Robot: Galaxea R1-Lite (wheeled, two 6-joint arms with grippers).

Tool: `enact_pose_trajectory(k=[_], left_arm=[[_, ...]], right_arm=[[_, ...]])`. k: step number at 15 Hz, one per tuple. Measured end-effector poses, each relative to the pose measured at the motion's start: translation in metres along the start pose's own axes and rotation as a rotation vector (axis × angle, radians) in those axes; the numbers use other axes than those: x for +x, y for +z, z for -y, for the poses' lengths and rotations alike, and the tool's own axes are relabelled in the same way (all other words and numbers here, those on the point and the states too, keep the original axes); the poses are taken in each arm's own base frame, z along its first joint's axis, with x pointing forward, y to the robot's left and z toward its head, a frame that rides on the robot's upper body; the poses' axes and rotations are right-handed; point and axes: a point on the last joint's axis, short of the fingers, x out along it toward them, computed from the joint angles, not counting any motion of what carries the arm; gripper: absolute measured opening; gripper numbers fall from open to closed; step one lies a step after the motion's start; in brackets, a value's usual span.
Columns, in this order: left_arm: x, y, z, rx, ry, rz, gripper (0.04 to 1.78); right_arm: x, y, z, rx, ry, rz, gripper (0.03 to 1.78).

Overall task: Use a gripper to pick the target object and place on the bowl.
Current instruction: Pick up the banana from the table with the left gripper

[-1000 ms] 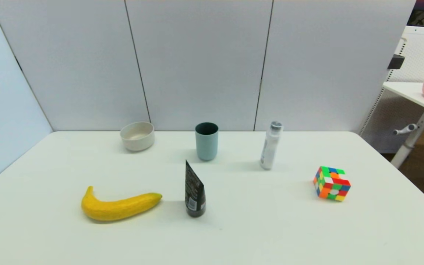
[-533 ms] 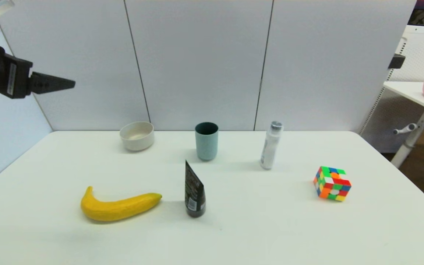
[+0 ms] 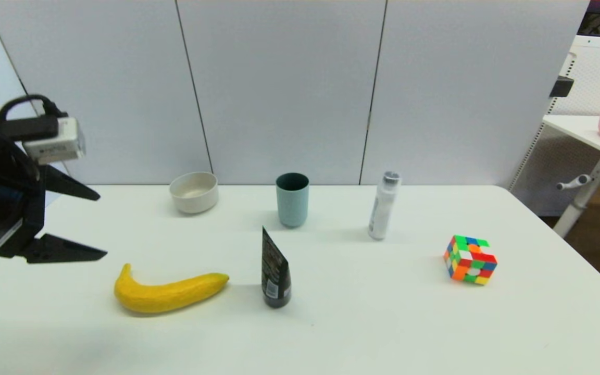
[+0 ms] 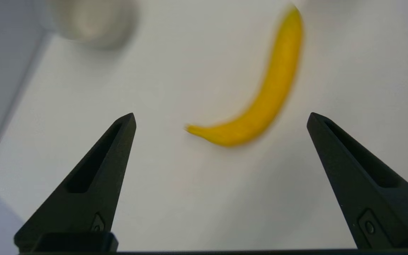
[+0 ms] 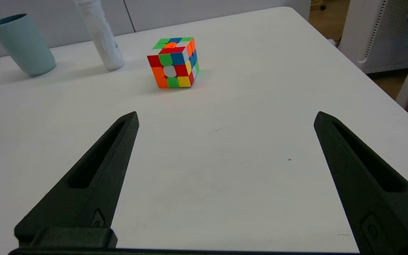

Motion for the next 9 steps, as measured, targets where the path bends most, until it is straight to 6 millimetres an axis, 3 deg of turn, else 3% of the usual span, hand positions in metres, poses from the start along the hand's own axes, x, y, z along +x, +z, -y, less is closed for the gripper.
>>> enact_pose_trajectory(k=[4,9], left_arm=[[0.036,-0.028,0.005,0.150,-0.179,-0.126,1.71],[0.072,-0.044,-0.005,0.333,-0.290,-0.203,1.71]], right_arm=[[0.000,0.000,0.000,0.001,0.000,0.000,1.71],[0.000,0.000,0.000,0.000,-0.001,0.001,1.71]])
